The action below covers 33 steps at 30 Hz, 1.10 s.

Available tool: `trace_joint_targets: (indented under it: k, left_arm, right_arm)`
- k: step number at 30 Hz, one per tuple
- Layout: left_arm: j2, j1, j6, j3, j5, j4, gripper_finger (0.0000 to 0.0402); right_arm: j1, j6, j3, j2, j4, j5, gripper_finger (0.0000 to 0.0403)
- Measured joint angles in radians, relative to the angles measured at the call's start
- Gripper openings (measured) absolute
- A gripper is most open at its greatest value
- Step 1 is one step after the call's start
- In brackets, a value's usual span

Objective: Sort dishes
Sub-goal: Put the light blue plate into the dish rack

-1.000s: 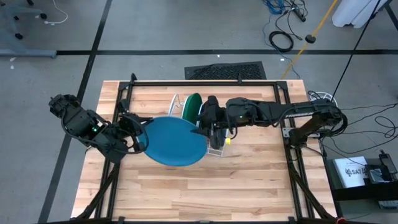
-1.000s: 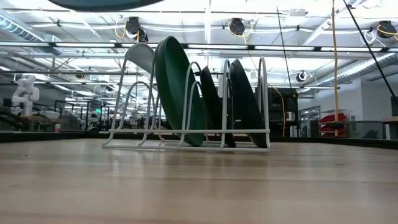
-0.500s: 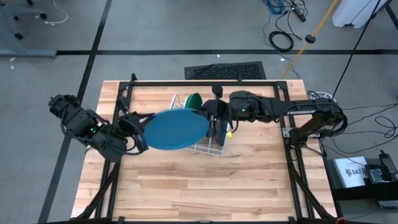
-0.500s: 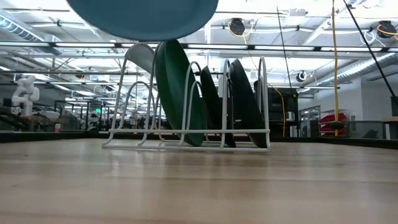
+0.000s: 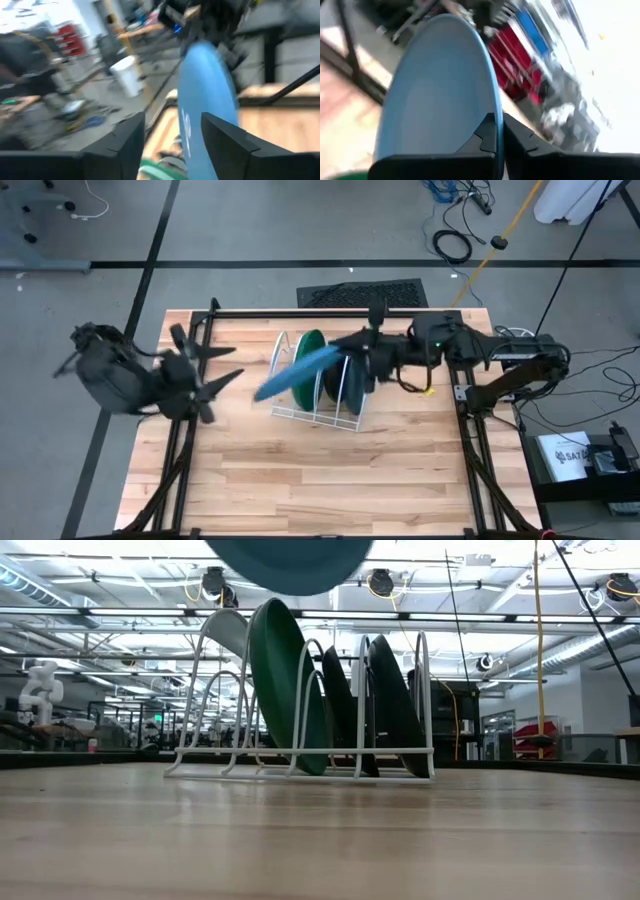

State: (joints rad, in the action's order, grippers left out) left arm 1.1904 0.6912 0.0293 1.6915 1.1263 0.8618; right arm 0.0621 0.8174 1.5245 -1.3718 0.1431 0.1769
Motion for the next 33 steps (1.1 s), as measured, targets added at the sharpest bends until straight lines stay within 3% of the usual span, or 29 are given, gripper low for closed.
trace_joint_targets:
  k: [4,11,23,33]
  left_arm:
    - [-0.049,0.048,-0.04,0.002,-0.09,-0.123,0.022]
    - [-0.075,0.07,-0.039,0.002,-0.14,-0.173,0.0223]
    - [-0.065,0.07,-0.01,0.001,-0.154,-0.221,0.0224]
    - [-0.043,0.052,0.049,0.001,-0.154,-0.225,0.0224]
  right_arm:
    - [-0.015,0.239,-0.001,0.012,-0.001,-0.079,0.0001]
    - [-0.091,0.377,-0.002,0.014,-0.066,-0.234,0.0]
    - [-0.268,0.41,0.008,0.001,-0.005,-0.514,0.0]
    - [-0.366,0.423,0.008,-0.081,-0.005,-0.63,0.0]
